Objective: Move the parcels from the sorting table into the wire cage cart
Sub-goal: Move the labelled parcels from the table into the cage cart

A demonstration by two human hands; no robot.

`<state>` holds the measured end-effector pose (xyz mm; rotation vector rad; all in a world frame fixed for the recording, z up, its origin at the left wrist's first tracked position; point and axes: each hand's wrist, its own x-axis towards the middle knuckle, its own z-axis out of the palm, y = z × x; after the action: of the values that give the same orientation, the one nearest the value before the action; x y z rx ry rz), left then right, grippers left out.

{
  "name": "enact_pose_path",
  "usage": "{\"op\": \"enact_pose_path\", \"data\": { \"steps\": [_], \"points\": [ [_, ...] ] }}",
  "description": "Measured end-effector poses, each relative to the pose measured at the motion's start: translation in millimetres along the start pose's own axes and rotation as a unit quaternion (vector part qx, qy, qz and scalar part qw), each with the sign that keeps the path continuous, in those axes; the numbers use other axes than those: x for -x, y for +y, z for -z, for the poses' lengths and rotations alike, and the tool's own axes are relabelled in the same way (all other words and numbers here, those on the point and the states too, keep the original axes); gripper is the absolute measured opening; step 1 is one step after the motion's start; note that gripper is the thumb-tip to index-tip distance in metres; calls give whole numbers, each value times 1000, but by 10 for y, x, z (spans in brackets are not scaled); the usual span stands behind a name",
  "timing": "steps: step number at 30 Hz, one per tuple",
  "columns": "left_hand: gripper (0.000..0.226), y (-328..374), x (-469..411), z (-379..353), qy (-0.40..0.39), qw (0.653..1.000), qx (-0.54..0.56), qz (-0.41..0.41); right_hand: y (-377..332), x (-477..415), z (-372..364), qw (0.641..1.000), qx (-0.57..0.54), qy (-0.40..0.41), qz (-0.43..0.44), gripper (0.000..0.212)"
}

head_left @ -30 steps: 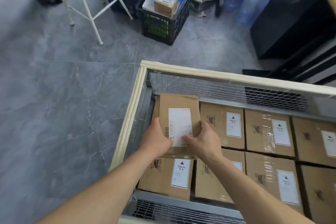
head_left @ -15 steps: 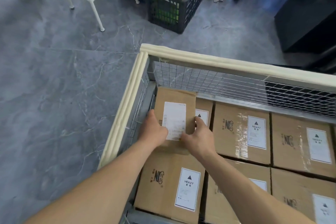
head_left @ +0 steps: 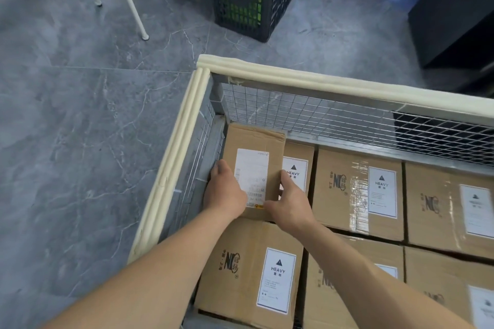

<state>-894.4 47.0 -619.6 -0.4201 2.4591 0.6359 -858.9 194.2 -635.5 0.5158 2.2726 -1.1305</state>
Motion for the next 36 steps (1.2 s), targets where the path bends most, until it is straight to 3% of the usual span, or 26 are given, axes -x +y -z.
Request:
{"op": "enact_pose_path", "data": {
  "steps": [3,8,13,18,20,23,28,32,36],
  "points": [
    [42,52,90,42,18,998,-28,-53,18,94,79,1000,-7,1,-3,54],
    [63,238,362,303,13,989,-90,-113,-156,401,401,1000,8,22,-8,71],
    [68,559,857,699,10,977,-128,-169,-439,934,971,996,71,53,12,64],
    [71,1052,1600,1128,26,953,-156,-257,-708,1630,1718,982,143,113,45,41],
    [70,1285,1926,1307,33,939,-172,-295,-772,1940,2027,975,165,138,50,47],
    [69,1638,2352,1560,49,914,-199,-350,-875,2411,2442,964,190,179,58,76],
    [64,2263,2994,1933,90,857,-212,-461,-985,3236,3018,928,226,287,66,52],
    [53,2686,3505,2052,88,810,-212,-539,-928,3968,3333,904,237,355,11,61],
    [56,3020,4066,1980,75,752,-199,-624,-763,4700,3549,880,233,409,-58,64]
  ]
}}
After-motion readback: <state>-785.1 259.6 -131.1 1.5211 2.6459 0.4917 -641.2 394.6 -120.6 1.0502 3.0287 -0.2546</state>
